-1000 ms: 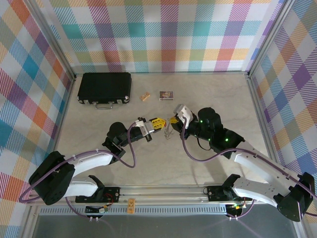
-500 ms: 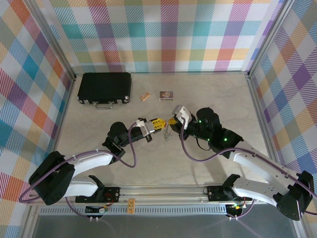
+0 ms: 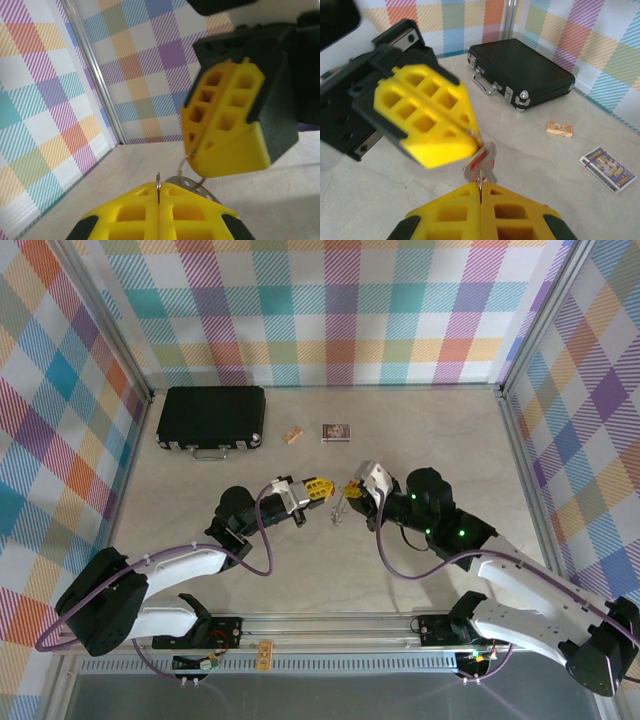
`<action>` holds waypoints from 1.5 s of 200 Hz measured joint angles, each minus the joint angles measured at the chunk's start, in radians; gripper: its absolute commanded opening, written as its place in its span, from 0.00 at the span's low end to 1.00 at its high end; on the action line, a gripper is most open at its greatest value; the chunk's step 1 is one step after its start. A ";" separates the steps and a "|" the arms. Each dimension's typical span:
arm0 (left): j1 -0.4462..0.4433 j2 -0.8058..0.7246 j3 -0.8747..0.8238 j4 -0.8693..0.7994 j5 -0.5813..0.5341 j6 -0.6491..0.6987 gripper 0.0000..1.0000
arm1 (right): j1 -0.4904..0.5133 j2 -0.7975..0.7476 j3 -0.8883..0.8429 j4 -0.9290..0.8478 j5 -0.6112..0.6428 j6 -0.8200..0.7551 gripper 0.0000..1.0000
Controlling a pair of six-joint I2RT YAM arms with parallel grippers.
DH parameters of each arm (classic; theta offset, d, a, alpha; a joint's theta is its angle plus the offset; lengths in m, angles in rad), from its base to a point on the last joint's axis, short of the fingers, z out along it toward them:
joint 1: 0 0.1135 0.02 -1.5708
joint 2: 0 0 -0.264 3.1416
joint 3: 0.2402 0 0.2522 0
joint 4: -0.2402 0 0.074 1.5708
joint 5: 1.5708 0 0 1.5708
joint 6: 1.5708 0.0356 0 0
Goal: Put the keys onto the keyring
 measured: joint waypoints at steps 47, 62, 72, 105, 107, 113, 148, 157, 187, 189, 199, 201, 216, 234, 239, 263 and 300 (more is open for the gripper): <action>0.000 -0.040 0.042 -0.025 0.014 -0.098 0.00 | -0.028 -0.053 -0.079 0.169 -0.076 -0.002 0.00; 0.003 -0.040 0.050 -0.025 0.032 -0.125 0.00 | -0.048 -0.043 -0.095 0.229 -0.105 0.002 0.00; 0.010 -0.041 0.050 -0.025 0.042 -0.143 0.00 | -0.066 -0.029 -0.099 0.265 -0.127 0.007 0.00; 0.048 -0.052 0.050 -0.026 0.066 -0.182 0.00 | -0.153 0.026 -0.100 0.378 -0.230 0.068 0.00; 0.051 -0.053 0.050 -0.026 0.067 -0.184 0.00 | -0.158 0.030 -0.100 0.386 -0.238 0.074 0.00; 0.061 -0.058 0.050 -0.025 0.071 -0.192 0.00 | -0.174 0.041 -0.100 0.410 -0.261 0.090 0.00; 0.095 -0.064 0.050 -0.017 0.111 -0.242 0.00 | -0.231 0.117 -0.093 0.513 -0.400 0.170 0.00; 0.102 -0.063 0.050 -0.004 0.124 -0.259 0.00 | -0.235 0.138 -0.089 0.533 -0.434 0.187 0.00; 0.117 -0.057 0.050 0.036 0.155 -0.304 0.00 | -0.245 0.176 -0.075 0.560 -0.521 0.225 0.00; 0.118 -0.056 0.050 0.037 0.159 -0.306 0.00 | -0.245 0.176 -0.074 0.560 -0.525 0.227 0.00; 0.119 -0.050 0.050 0.047 0.169 -0.315 0.00 | -0.245 0.177 -0.069 0.563 -0.541 0.232 0.00; 0.120 -0.048 0.050 0.047 0.169 -0.316 0.00 | -0.245 0.177 -0.068 0.563 -0.545 0.234 0.00; 0.120 -0.036 0.050 0.055 0.184 -0.330 0.00 | -0.245 0.177 -0.057 0.568 -0.564 0.239 0.00; 0.120 -0.024 0.050 0.057 0.198 -0.337 0.00 | -0.245 0.177 -0.046 0.574 -0.579 0.243 0.00; 0.120 -0.022 0.050 0.058 0.199 -0.338 0.00 | -0.245 0.177 -0.043 0.575 -0.583 0.244 0.00; 0.120 -0.014 0.051 0.062 0.218 -0.352 0.00 | -0.245 0.178 -0.034 0.581 -0.599 0.252 0.00; 0.120 -0.011 0.051 0.082 0.233 -0.360 0.00 | -0.245 0.198 -0.024 0.581 -0.613 0.261 0.00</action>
